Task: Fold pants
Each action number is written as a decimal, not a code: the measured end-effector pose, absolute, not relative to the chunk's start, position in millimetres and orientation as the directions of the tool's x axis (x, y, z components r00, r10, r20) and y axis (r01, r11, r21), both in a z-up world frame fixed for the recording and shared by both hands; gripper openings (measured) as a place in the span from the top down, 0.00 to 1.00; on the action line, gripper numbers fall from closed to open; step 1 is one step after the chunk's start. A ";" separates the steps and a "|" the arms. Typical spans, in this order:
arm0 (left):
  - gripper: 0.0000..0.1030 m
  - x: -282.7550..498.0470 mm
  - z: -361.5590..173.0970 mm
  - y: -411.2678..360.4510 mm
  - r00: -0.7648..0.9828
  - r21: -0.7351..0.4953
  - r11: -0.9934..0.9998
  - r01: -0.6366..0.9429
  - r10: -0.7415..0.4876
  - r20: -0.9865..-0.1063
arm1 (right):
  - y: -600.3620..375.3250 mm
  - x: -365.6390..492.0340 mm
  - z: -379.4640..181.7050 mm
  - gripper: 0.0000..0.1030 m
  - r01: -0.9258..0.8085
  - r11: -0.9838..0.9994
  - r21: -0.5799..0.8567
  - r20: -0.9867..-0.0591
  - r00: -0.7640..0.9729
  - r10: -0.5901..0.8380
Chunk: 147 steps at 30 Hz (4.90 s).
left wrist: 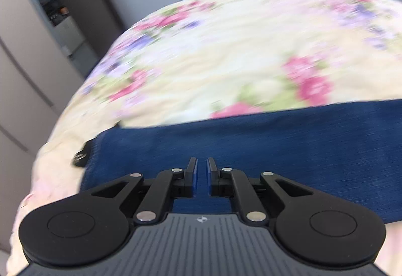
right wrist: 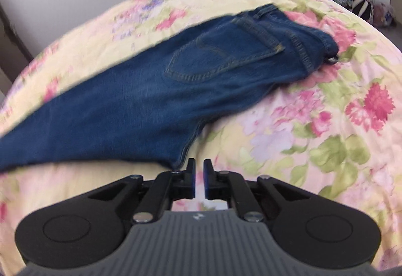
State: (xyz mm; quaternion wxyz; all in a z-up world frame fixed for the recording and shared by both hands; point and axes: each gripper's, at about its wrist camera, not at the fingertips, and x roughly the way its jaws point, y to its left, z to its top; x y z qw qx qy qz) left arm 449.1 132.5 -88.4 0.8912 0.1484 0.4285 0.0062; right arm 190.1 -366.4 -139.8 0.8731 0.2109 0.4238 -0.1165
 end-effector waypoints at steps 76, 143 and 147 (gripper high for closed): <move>0.84 345.2 -145.5 -163.0 0.475 -0.212 0.901 0.377 -0.385 -0.791 | -704.3 216.8 -265.1 0.46 0.401 0.245 0.883 -0.461 0.839 0.288; 0.48 351.8 -173.1 384.6 0.777 -0.635 0.566 -0.525 0.015 -0.629 | -278.7 350.2 -155.1 0.48 -0.136 0.977 0.166 -0.739 0.638 0.215; 0.48 371.1 -202.0 412.2 0.775 -0.660 0.510 -0.552 0.021 -0.631 | -257.4 361.9 -164.7 0.48 -0.155 0.978 0.141 -0.743 0.636 0.208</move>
